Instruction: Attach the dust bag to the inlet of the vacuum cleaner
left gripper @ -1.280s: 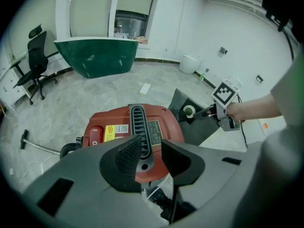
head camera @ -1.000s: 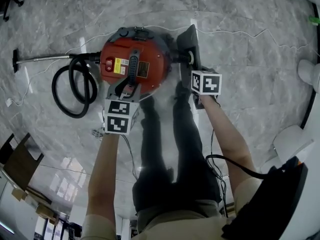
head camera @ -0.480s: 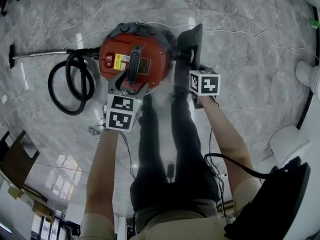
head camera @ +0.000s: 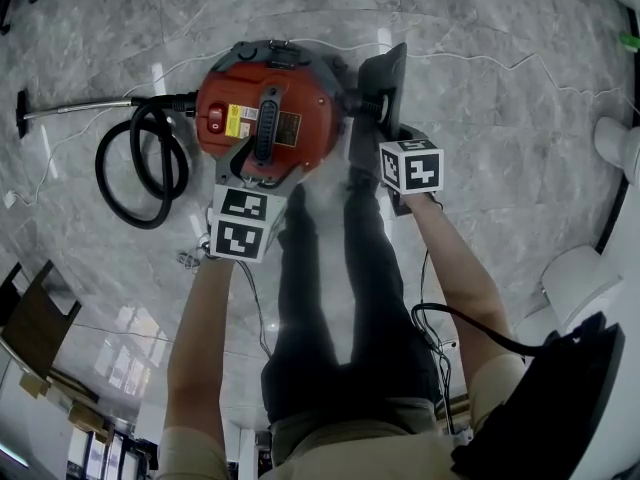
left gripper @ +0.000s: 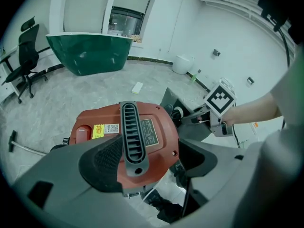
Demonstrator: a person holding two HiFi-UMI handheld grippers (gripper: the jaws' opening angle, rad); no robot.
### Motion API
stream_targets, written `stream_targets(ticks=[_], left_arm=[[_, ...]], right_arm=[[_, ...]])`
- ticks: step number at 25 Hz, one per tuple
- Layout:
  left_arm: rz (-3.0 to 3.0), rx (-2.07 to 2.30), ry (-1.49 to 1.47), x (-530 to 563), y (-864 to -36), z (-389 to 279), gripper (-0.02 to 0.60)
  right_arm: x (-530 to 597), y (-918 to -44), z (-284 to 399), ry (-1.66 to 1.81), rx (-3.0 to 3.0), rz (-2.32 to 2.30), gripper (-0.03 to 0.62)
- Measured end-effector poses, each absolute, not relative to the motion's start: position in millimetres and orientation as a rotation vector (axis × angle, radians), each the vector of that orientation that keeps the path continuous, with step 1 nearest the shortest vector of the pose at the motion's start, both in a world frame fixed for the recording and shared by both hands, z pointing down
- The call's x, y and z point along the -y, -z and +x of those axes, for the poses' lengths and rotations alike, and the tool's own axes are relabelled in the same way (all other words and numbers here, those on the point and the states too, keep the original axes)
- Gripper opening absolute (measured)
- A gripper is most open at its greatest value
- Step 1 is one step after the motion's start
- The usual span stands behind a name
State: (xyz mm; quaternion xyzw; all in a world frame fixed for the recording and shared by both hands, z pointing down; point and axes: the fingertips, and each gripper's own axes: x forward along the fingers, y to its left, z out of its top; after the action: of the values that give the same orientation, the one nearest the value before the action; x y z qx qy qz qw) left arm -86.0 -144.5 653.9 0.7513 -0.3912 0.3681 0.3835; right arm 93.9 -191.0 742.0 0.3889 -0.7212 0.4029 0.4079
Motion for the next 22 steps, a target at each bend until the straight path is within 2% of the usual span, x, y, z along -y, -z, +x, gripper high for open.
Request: stream_targets(ticks=[10, 16, 22], left_arm=[[1.900, 1.001, -0.914, 144.7, -653.6, -82.9, 0.348], [1.902, 1.010, -0.894, 145.4, -653.5, -83.0, 0.356], [1.923, 0.985, -0.916, 144.2, -652.7, -83.6, 0.356]], right_arm=[[187.6, -742.1, 92.3, -0.972, 1.794, 0.967, 0.046], [185.0, -743.4, 76.6, -1.075, 1.815, 0.948, 0.057], [187.6, -740.5, 73.7, -0.998, 1.841, 0.912, 0.058]])
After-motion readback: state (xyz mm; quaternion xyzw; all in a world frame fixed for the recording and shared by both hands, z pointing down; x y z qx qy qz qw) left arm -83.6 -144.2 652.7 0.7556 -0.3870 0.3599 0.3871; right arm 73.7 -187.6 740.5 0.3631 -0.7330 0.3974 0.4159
